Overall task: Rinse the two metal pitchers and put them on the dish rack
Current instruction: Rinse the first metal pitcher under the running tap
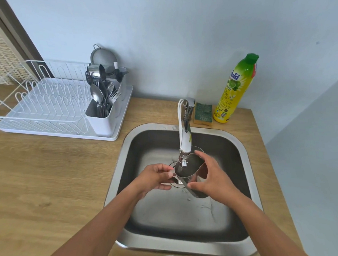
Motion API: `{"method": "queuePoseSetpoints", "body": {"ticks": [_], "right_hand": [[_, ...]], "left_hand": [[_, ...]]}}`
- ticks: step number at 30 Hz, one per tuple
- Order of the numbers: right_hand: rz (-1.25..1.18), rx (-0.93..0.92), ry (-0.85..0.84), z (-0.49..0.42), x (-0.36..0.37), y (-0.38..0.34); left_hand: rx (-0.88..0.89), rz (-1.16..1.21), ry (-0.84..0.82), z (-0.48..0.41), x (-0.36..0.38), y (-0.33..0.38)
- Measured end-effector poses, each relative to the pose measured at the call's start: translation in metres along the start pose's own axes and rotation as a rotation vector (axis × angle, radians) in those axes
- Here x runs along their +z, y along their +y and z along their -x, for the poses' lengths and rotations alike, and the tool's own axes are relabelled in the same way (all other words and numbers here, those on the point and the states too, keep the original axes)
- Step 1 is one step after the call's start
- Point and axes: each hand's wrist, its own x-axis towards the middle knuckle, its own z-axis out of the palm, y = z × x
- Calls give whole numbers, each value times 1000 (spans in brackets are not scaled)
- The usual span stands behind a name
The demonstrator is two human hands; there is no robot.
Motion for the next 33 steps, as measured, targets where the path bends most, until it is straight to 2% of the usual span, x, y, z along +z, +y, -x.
{"method": "queuePoseSetpoints", "body": {"ticks": [6,11,16,24,26,29,33], "right_hand": [[-40,-35,15,-9,3,4],[-93,-45,21,-23,14,8],[-208,-45,34,-33,25,3],[-457,67,-159,-38,50,6],[-492,92,-183,-34,49,8],[-520,146,-199,-27,42,13],[-447,149,-197,-18,23,14]], "left_hand": [[88,26,108,3,-3,3],[176,-45,235,8,-7,9],[299,-258,339,14,-18,18],[321,-577,480,30,-34,34],[279,-538,454,32,-35,31],[182,-329,340,32,-30,22],[109,-176,219,27,-17,7]]}}
